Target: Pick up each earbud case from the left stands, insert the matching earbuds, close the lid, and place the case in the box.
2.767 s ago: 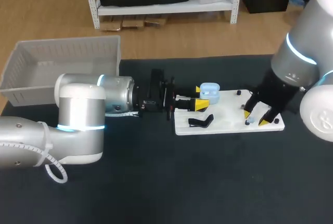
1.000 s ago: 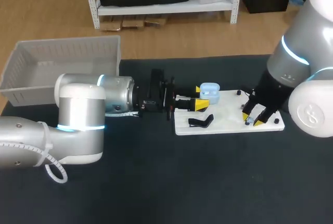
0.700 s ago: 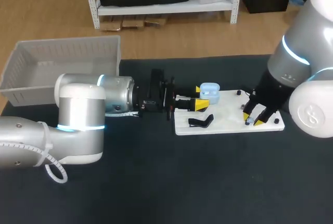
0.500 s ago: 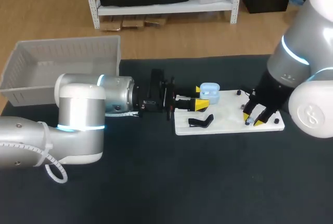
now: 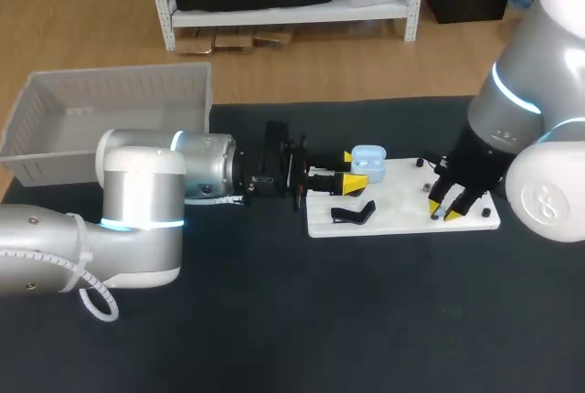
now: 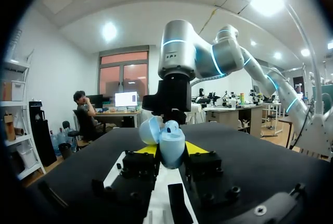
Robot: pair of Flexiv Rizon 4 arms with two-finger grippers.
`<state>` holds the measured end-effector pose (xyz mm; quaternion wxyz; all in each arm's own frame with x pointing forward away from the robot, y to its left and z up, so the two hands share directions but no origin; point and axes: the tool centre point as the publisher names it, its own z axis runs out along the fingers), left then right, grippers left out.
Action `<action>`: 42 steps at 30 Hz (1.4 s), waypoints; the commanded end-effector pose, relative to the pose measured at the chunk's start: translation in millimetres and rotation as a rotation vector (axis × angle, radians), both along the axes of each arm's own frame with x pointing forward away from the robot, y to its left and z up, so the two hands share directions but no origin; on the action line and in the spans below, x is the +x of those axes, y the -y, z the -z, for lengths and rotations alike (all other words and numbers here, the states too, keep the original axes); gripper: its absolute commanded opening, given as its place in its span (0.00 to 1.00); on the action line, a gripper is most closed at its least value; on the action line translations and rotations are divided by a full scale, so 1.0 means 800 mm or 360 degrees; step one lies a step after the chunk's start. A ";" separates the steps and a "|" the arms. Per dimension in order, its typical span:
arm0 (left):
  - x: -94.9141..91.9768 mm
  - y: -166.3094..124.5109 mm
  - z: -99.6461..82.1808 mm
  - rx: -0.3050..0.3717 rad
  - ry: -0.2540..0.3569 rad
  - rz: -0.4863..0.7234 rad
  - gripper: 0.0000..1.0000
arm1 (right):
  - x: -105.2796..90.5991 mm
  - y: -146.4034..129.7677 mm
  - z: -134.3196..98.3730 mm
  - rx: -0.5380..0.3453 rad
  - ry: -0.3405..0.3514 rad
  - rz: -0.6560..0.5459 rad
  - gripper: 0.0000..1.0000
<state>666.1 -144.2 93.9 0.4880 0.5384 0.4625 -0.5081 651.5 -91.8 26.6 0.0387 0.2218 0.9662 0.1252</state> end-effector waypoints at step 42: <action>-0.002 0.000 0.001 -0.0003 0.0004 -0.0009 0.00 | -0.030 -0.123 -0.213 -0.0080 -0.0101 -0.0676 0.00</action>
